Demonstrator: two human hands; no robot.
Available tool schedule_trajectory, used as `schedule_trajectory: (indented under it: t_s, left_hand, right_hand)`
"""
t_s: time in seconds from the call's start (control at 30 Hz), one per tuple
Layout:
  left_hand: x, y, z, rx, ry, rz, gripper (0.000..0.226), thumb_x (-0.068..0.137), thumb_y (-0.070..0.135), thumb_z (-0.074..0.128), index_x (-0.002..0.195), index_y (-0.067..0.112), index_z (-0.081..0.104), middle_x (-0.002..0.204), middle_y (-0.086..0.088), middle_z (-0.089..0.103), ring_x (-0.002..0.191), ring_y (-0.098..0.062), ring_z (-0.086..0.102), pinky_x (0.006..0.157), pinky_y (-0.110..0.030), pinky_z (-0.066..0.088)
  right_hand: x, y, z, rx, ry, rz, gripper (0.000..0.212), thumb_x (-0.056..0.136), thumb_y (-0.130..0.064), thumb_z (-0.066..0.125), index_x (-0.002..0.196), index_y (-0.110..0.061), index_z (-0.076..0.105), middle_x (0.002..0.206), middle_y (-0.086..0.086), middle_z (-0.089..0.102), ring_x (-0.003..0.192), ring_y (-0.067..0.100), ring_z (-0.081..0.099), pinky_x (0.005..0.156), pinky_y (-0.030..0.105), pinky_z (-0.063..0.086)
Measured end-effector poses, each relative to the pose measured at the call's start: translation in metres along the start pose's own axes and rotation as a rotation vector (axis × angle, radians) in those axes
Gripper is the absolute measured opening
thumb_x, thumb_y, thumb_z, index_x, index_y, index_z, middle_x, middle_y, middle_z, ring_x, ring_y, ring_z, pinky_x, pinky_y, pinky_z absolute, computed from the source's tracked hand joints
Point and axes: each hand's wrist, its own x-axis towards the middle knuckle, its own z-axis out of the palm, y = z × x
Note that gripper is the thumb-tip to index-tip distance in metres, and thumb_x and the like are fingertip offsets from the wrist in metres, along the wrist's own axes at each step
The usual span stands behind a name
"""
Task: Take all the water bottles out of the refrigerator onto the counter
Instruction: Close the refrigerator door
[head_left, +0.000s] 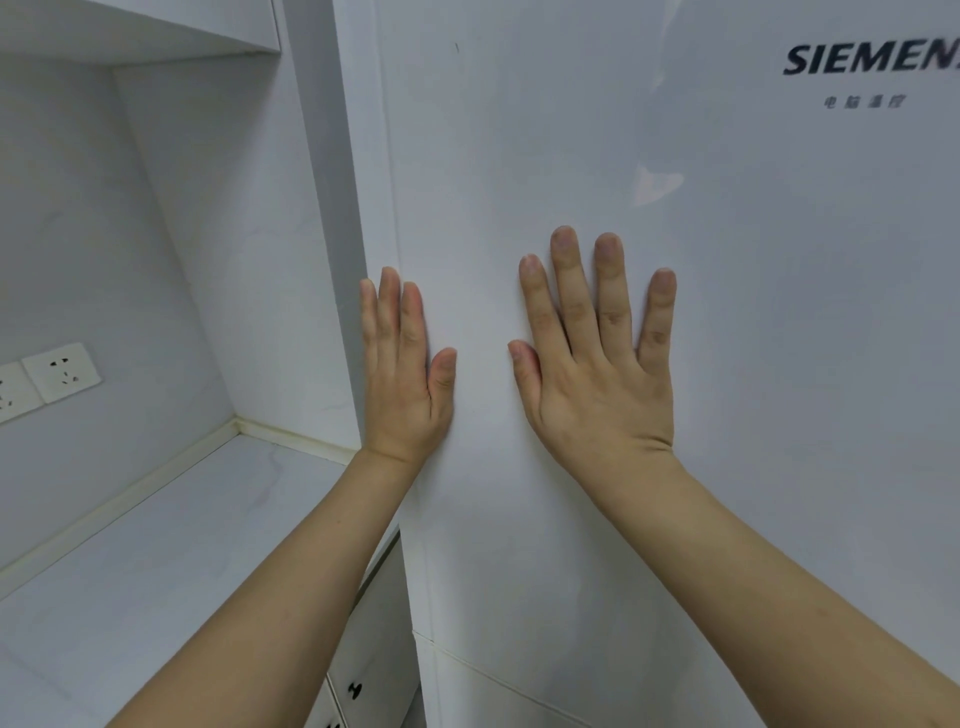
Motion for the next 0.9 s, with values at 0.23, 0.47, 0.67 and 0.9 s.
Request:
schedule_trajectory:
  t_s: [0.23,0.47,0.67,0.9]
  left_hand:
    - [0.001,0.006,-0.004,0.029,-0.058,-0.042,0.063,0.103,0.037,0.017,0.145,-0.011,0.014,0.154,-0.03,0.011,0.146,-0.034,-0.003,0.119,-0.053,0.007]
    - [-0.001,0.012,-0.017,0.116,-0.176,-0.098,0.06,0.103,0.033,0.02,0.15,-0.002,0.009,0.159,-0.022,0.004,0.148,-0.033,-0.004,0.12,-0.05,0.008]
    - [0.0,0.022,-0.041,0.225,-0.329,-0.151,0.063,0.103,0.038,0.024,0.153,0.009,0.001,0.161,-0.005,-0.007,0.149,-0.021,-0.009,0.121,-0.037,0.004]
    - [0.01,0.043,-0.067,0.263,-0.471,-0.221,0.063,0.104,0.041,0.025,0.154,0.014,-0.001,0.162,0.0,-0.009,0.148,-0.014,-0.008,0.121,-0.034,0.0]
  right_hand:
    - [0.0,0.001,-0.002,0.033,-0.022,-0.005,0.058,0.104,-0.037,0.025,0.154,-0.012,0.011,0.161,0.01,0.01,0.147,0.032,0.005,0.116,0.055,-0.004]
    - [0.001,0.0,-0.005,0.058,-0.042,-0.003,0.06,0.103,-0.037,0.027,0.154,-0.012,0.009,0.161,0.01,0.007,0.147,0.032,0.002,0.116,0.054,-0.006]
    - [0.0,0.001,-0.018,0.013,-0.173,-0.012,0.067,0.102,-0.042,0.025,0.154,-0.013,-0.005,0.161,0.01,-0.009,0.147,0.031,-0.008,0.115,0.054,-0.012]
    - [0.006,0.002,-0.049,-0.003,-0.383,-0.032,0.072,0.101,-0.044,0.022,0.15,-0.01,-0.017,0.156,0.012,-0.026,0.144,0.034,-0.023,0.115,0.056,-0.013]
